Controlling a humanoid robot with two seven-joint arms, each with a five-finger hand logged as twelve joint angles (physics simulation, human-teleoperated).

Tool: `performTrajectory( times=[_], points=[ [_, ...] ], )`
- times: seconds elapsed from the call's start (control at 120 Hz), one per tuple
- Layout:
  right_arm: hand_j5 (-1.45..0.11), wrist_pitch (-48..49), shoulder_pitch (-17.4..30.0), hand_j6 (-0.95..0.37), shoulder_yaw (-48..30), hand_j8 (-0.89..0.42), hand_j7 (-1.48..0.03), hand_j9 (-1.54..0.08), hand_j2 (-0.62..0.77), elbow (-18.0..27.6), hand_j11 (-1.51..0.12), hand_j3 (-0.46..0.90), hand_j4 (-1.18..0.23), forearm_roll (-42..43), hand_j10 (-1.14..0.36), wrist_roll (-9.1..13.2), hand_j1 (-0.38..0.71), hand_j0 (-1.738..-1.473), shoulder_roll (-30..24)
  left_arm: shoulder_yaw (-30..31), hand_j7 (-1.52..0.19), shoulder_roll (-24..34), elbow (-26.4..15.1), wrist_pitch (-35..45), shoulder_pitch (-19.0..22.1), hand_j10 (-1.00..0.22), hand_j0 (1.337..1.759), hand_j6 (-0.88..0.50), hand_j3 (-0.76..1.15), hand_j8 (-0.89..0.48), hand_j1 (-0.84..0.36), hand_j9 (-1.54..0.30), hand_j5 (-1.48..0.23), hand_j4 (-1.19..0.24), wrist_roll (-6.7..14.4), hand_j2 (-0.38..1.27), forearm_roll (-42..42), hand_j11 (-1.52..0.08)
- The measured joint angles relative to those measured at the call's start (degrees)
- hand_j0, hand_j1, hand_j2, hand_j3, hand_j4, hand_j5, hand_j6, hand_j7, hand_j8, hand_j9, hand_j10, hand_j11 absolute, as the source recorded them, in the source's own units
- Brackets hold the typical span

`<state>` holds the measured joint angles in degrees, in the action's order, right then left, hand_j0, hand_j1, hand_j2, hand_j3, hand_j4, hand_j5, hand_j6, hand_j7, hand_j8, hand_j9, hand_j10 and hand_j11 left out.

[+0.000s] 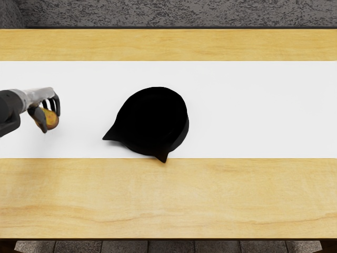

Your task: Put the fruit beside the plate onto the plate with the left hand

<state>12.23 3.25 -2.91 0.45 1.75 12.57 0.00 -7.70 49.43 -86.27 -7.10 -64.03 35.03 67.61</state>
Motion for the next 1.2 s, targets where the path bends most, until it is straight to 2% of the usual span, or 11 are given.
performTrajectory(
  times=[0.067,0.267,0.392,0.592,0.617,0.725,0.758,0.775,1.033,1.175,1.2],
  points=[
    [0.00,0.00,0.00,0.00,0.00,0.00,0.00,0.00,0.00,0.00,0.00,0.00,0.00,0.00,0.00,0.00,-0.35,-1.658,0.00,-0.05,-1.08,0.41,-0.05,-0.48,-1.22,-0.67,1.653,-0.39,0.00,-0.38,-0.35,-1.06,-1.09,-0.72,-0.03,0.55,-0.72,-1.05],
    [0.00,0.08,0.00,0.00,0.03,0.00,0.00,0.00,0.00,0.06,0.00,0.00,0.00,0.00,0.00,0.00,-0.35,-1.658,0.00,-0.57,-1.07,1.58,-0.33,-2.44,-4.14,-0.69,1.655,-0.45,0.00,-0.40,-0.37,-1.07,-1.11,-0.75,-0.04,0.68,-2.59,-1.06],
    [0.00,0.03,0.00,0.00,0.01,0.00,0.00,0.00,0.00,0.02,0.00,0.00,0.00,0.00,0.00,0.00,-0.35,-1.658,0.00,-0.74,-1.08,1.51,-0.56,-3.62,-6.32,-0.73,1.655,-0.47,0.00,-0.43,-0.36,-1.07,-1.11,-0.77,-0.04,0.69,-4.08,-1.07],
    [0.00,-0.06,0.00,0.00,0.02,0.00,0.00,0.00,0.00,0.00,0.00,0.00,0.00,0.00,0.00,0.00,-0.35,-1.658,0.00,-0.93,-1.10,1.34,-0.65,-5.51,-10.13,-0.71,1.655,-0.44,0.00,-0.41,-0.39,-1.08,-1.14,-0.78,-0.04,0.73,-6.64,-1.08],
    [0.00,-0.06,0.00,0.00,0.01,0.00,0.00,0.00,0.00,0.00,0.00,0.00,0.00,0.00,0.00,0.00,-0.35,-1.658,0.00,-0.95,-1.11,1.26,-0.66,-5.80,-10.64,-0.68,1.655,-0.41,0.00,-0.38,-0.41,-1.08,-1.15,-0.77,-0.04,0.76,-7.07,-1.09],
    [0.00,-0.08,0.00,0.00,0.01,0.00,0.00,0.00,0.00,0.00,0.00,0.00,0.00,0.00,0.00,0.00,-0.35,-1.658,0.00,-1.06,-1.11,0.88,-0.66,-6.64,-13.23,-0.69,1.656,-0.44,0.00,-0.43,-0.41,-1.10,-1.15,-0.79,-0.05,0.76,-8.73,-1.10],
    [0.00,-0.09,0.00,0.00,0.03,0.00,0.00,0.00,0.00,0.00,0.00,0.00,0.00,0.00,0.00,0.00,-0.35,-1.658,0.00,-1.07,-1.11,0.07,-0.66,-6.79,-13.35,-0.71,1.656,-0.49,0.00,-0.44,-0.40,-1.10,-1.14,-0.80,-0.04,0.77,-9.18,-1.10],
    [0.00,-0.09,0.00,0.00,0.02,0.00,0.00,0.00,0.00,0.00,0.00,0.00,0.00,0.00,0.00,0.00,-0.35,-1.658,0.00,-1.11,-1.11,-0.29,-0.66,-6.87,-13.45,-0.71,1.656,-0.46,0.00,-0.44,-0.40,-1.10,-1.15,-0.80,-0.04,0.77,-9.45,-1.10],
    [0.00,-0.10,0.00,0.00,0.05,0.00,0.00,0.00,0.00,-0.01,0.00,0.00,0.00,0.00,0.00,0.00,-0.35,-1.658,0.00,-4.55,-1.13,-5.17,-0.67,-8.86,-15.38,-0.73,1.654,-0.51,0.00,-0.50,-0.47,-1.12,-1.16,-0.81,-0.04,0.97,-13.45,-1.12],
    [0.00,-0.09,0.00,0.00,0.08,0.00,0.00,0.00,0.00,-0.01,0.00,0.00,0.00,0.00,0.00,0.00,-0.35,-1.658,0.00,-5.28,-1.13,-8.14,-0.67,-9.41,-16.57,-0.77,1.653,-0.56,0.00,-0.52,-0.44,-1.12,-1.14,-0.82,-0.03,0.87,-15.29,-1.12],
    [0.00,-0.09,0.00,0.00,0.08,0.00,0.00,0.00,0.00,-0.01,0.00,0.00,0.00,0.00,0.00,0.00,-0.35,-1.658,0.00,-5.36,-1.13,-8.59,-0.67,-9.48,-17.02,-0.76,1.653,-0.57,0.00,-0.51,-0.46,-1.13,-1.15,-0.81,-0.03,0.95,-15.51,-1.12]
  ],
)
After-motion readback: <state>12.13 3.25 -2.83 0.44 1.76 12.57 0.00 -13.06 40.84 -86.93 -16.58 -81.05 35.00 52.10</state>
